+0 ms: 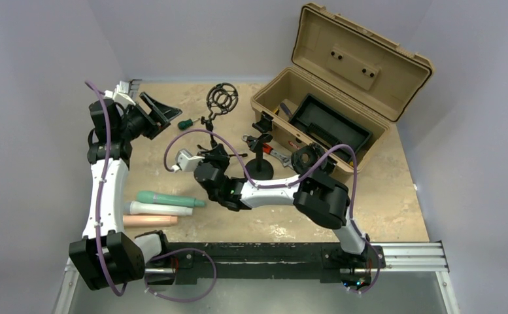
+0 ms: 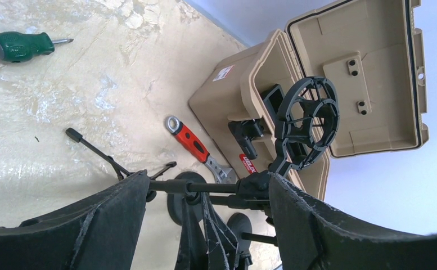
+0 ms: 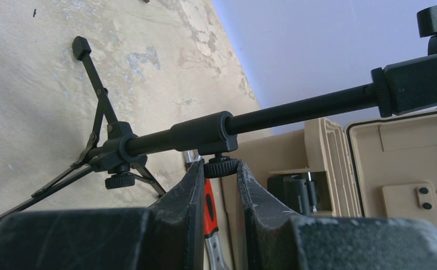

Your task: Remove the microphone from the stand

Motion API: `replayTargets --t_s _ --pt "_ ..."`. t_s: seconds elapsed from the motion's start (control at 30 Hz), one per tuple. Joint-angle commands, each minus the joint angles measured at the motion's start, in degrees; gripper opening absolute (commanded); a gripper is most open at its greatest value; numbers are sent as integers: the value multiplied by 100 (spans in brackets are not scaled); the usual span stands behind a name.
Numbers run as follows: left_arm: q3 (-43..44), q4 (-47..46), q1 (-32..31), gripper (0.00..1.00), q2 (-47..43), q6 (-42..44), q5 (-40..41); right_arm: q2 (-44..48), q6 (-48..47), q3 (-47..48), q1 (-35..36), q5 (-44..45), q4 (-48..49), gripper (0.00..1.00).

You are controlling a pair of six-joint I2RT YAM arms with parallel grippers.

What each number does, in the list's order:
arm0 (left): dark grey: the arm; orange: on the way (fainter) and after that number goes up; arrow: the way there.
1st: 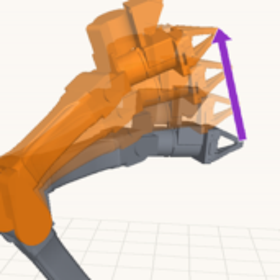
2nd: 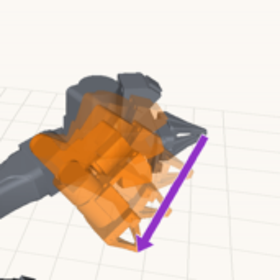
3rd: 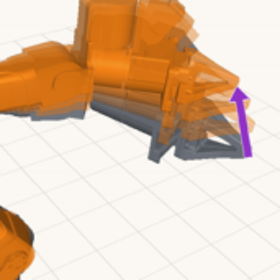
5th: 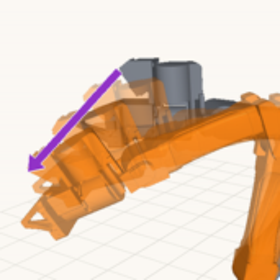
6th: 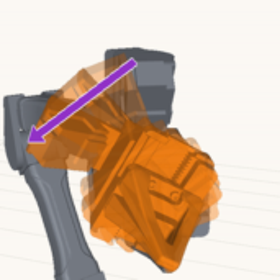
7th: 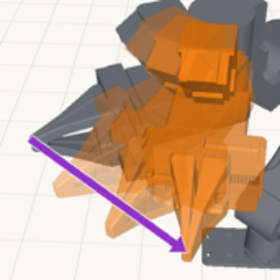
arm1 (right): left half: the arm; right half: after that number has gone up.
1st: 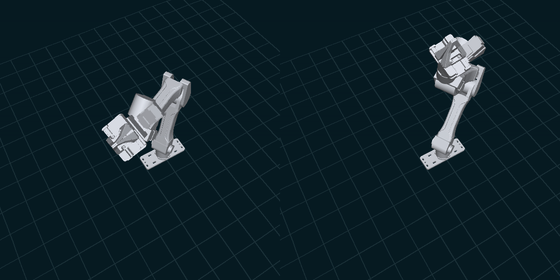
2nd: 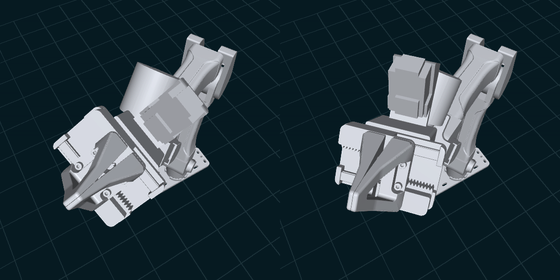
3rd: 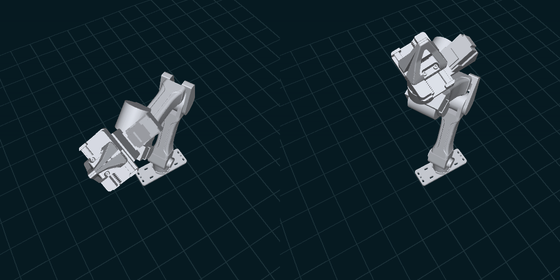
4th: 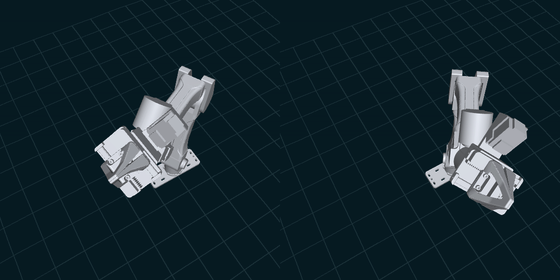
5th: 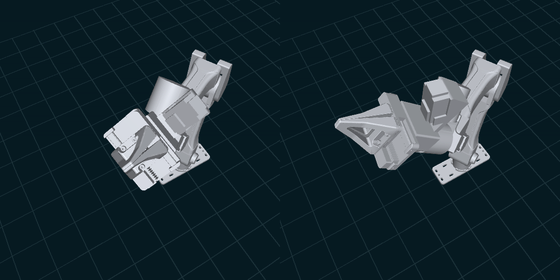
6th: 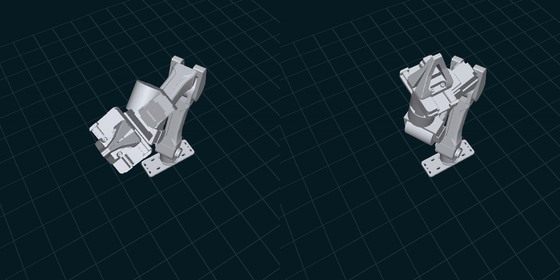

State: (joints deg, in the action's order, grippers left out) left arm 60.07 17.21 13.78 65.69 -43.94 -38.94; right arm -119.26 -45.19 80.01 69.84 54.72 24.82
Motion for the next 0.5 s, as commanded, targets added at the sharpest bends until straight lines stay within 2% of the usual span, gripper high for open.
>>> replayTargets --t_s 0.0,0.1,0.23,0.47 --pt "-55 -231 52 76 -116 -1 -19 186 308 -10 -17 144 -277 13" --pt "-66 -249 52 76 -109 -13 -26 574 1220 46 -19 -455 -879 32" --pt "-75 -368 51 76 -26 -68 -188 1181 1914 35 -32 -1258 -1328 44" --pt "-86 -701 -36 77 187 -214 -619 1896 2887 56 -193 -2318 -2016 46"
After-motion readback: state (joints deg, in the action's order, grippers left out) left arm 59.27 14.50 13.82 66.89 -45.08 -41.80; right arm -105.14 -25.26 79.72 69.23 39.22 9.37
